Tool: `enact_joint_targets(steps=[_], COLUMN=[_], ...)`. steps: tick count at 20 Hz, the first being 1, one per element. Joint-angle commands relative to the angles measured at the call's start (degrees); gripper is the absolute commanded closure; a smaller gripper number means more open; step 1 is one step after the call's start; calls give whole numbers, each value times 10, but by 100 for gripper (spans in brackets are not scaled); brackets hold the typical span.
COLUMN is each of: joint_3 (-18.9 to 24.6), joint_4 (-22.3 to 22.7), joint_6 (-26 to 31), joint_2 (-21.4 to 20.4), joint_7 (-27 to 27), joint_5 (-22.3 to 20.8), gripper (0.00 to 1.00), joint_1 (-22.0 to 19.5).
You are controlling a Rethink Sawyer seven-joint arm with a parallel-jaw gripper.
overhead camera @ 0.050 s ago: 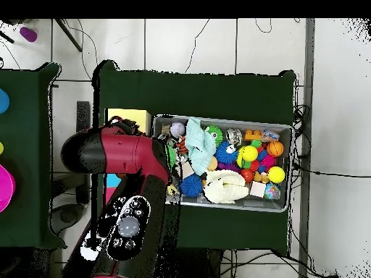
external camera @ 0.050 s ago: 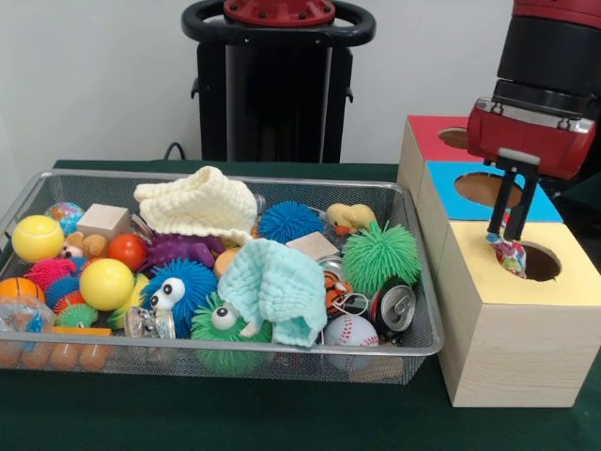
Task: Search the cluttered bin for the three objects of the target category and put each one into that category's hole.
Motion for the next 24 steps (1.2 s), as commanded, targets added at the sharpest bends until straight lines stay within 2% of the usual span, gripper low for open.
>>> enact_joint_targets(steps=[1, 5, 16, 24], joint_3=[81, 87, 70, 68], joint_4=[64, 71, 63, 60], joint_6=[-11, -3, 23, 22], joint_2=[34, 32, 32, 34], joint_7=[117, 112, 97, 91], joint_5=[42, 54, 51, 47], gripper=[100, 100, 100, 100], joint_1=[-18, -21, -17, -19])
